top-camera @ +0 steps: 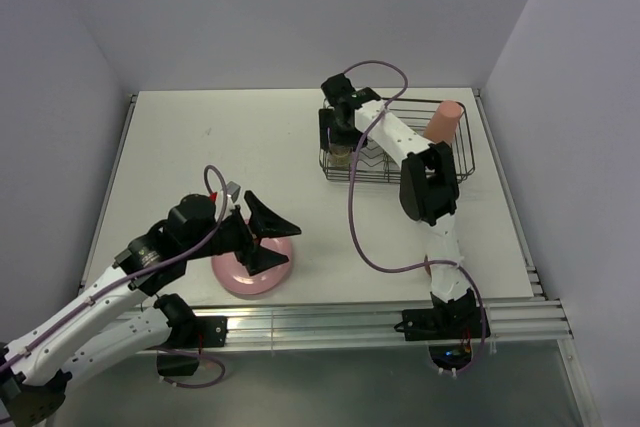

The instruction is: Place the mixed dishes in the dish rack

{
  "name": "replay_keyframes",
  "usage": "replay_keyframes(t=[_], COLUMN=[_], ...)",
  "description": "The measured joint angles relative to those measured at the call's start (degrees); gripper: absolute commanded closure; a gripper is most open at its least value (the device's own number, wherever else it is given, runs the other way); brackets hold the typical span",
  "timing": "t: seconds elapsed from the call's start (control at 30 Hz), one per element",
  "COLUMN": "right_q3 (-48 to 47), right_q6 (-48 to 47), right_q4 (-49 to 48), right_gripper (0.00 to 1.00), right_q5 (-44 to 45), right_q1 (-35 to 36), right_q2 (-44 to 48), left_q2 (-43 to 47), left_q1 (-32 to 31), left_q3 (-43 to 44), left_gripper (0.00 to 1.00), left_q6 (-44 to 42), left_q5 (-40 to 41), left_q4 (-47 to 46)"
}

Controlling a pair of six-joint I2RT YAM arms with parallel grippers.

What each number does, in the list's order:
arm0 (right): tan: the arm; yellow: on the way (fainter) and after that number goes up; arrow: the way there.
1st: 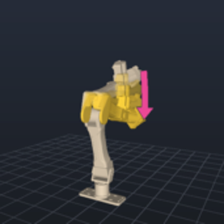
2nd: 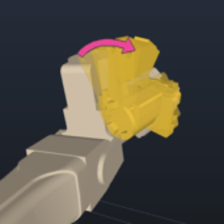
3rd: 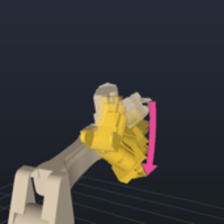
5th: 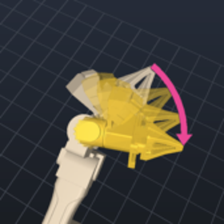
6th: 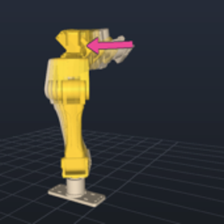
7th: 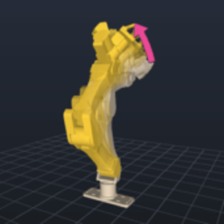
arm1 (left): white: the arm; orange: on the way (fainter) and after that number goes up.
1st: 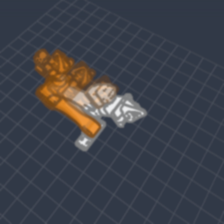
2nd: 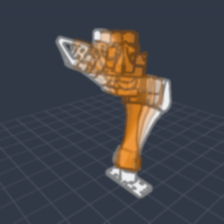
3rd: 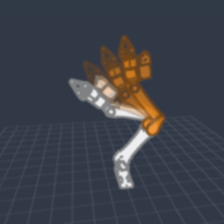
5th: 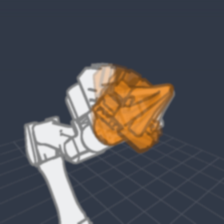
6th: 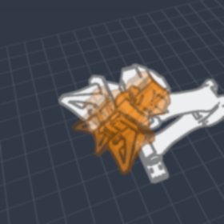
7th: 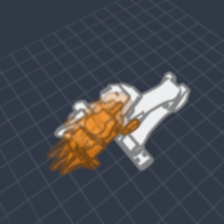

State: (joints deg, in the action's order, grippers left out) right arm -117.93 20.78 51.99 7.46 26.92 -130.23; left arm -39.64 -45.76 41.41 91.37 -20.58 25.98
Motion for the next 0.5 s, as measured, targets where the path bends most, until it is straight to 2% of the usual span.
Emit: replay_keyframes(t=[0.23,0.37,0.5], right_q3=[1.36,1.36,1.33], right_q6=[0.44,0.92,2.01], right_q4=[-0.74,-0.52,2.05], right_gripper=[0.20,0.20,0.20], right_q5=[-0.59,-0.24,3.15], right_q1=[0.11,0.11,0.04], right_q2=[6.01,11.43,17.90], left_q2=[-4.90,-12.52,-21.64], left_q1=[-0.57,-1.57,-3.23], left_q3=[0.00,1.51,7.34], left_gripper=[0.06,0.07,0.08], left_q6=[-0.85,-3.50,-7.30], left_q5=[-0.48,-0.79,-1.03], left_q4=[-1.38,-1.46,-1.27])
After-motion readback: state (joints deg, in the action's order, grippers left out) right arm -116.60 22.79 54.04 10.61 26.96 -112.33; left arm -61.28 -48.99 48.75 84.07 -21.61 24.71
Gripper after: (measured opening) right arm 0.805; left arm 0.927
